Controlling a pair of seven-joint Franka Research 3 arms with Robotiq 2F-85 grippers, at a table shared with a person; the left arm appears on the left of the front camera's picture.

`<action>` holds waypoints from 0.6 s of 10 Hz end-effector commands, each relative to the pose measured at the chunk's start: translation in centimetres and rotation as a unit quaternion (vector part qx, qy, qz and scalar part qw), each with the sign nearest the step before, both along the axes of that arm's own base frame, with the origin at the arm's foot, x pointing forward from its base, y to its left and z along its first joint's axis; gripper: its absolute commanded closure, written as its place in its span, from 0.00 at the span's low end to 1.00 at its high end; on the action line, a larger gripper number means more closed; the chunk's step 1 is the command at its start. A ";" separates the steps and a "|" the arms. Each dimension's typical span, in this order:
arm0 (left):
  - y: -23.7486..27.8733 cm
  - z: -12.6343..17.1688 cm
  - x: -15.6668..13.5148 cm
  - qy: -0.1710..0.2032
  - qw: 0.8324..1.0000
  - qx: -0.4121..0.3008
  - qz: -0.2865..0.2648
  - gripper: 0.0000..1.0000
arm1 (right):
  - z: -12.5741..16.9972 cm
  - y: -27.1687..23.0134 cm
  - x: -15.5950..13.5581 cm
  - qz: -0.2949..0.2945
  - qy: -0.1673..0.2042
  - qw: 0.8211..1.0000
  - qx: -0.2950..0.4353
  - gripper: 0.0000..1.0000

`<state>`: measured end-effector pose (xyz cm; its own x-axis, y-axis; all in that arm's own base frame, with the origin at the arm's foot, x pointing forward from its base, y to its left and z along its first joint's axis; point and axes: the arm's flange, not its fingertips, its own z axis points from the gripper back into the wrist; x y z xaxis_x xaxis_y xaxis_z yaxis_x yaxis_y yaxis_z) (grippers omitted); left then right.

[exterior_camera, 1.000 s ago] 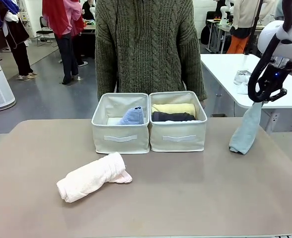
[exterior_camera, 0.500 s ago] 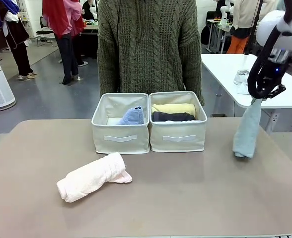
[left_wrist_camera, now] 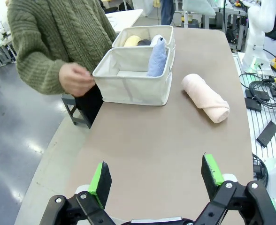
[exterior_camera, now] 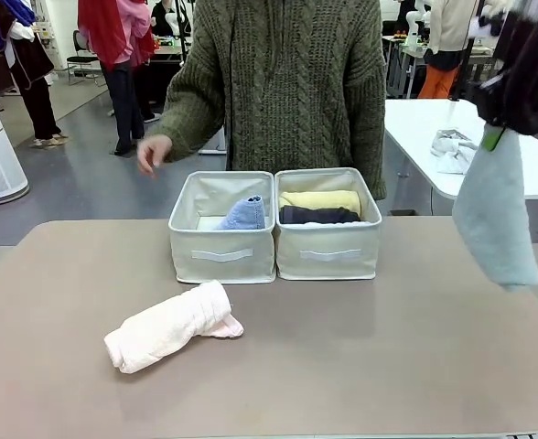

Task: Sort the towels based on their folding style.
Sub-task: Pick up another triangle-folded towel from the table and place it in the left Fabric basket.

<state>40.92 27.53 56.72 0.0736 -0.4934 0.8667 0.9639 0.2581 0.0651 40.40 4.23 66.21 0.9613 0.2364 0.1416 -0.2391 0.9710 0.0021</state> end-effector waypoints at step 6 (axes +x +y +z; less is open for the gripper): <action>0.0 0.1 -0.3 -0.001 1.000 0.006 0.000 0.00 | 0.8 0.9 -2.4 0.032 -0.013 0.999 -0.001 0.96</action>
